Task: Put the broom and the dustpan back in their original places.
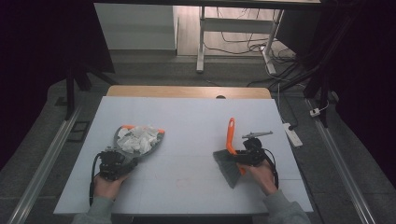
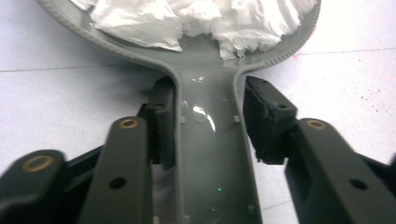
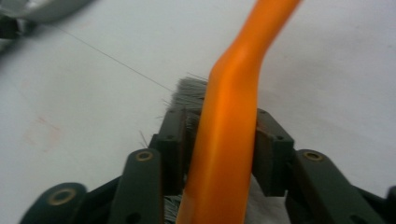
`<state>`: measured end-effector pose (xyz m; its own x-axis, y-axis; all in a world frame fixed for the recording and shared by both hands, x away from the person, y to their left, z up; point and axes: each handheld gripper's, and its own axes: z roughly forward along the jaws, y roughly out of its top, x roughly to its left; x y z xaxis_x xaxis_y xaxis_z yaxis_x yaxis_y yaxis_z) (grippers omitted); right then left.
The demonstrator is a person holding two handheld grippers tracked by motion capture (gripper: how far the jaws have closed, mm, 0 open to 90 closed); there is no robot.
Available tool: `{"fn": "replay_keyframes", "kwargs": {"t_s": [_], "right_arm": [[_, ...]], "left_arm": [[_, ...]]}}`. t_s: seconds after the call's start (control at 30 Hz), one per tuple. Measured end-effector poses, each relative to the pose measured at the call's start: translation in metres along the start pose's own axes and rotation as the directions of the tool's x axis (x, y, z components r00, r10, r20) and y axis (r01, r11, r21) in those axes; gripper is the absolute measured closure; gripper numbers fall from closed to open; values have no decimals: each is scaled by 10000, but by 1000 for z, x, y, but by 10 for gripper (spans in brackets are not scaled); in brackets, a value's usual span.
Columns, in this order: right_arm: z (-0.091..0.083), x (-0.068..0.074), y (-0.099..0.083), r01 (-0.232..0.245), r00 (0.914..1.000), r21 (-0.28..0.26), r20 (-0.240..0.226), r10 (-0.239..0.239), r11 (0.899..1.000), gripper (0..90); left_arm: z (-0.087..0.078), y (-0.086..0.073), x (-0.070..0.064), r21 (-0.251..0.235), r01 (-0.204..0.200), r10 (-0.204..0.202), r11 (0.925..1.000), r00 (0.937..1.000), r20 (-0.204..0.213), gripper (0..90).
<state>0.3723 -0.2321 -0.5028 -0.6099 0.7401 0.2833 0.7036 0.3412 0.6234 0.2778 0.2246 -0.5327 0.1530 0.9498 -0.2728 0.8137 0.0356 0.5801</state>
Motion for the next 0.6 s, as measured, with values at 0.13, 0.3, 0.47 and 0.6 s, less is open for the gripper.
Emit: {"fn": "replay_keyframes", "kwargs": {"t_s": [0.13, 0.3, 0.47, 0.6], "right_arm": [[2, -6, 1, -49, 9993, 272, 362, 39, 9996, 518], [2, -12, 0, -111, 9960, 276, 889, 87, 9996, 494], [-8, -9, -1, 261, 9926, -116, 1193, -245, 9996, 490], [-20, 0, -4, 948, 9907, -582, 1039, -884, 9938, 490]], "left_arm": [[-1, 0, -1, -127, -74, 74, 9999, 10000, -37, 466], [-9, -1, -3, -489, -470, 462, 9977, 9988, -175, 365], [-18, -4, -2, -658, -790, 783, 9947, 9968, -141, 312], [-29, -9, 0, -787, -1104, 1105, 9908, 9939, -24, 300]]}}
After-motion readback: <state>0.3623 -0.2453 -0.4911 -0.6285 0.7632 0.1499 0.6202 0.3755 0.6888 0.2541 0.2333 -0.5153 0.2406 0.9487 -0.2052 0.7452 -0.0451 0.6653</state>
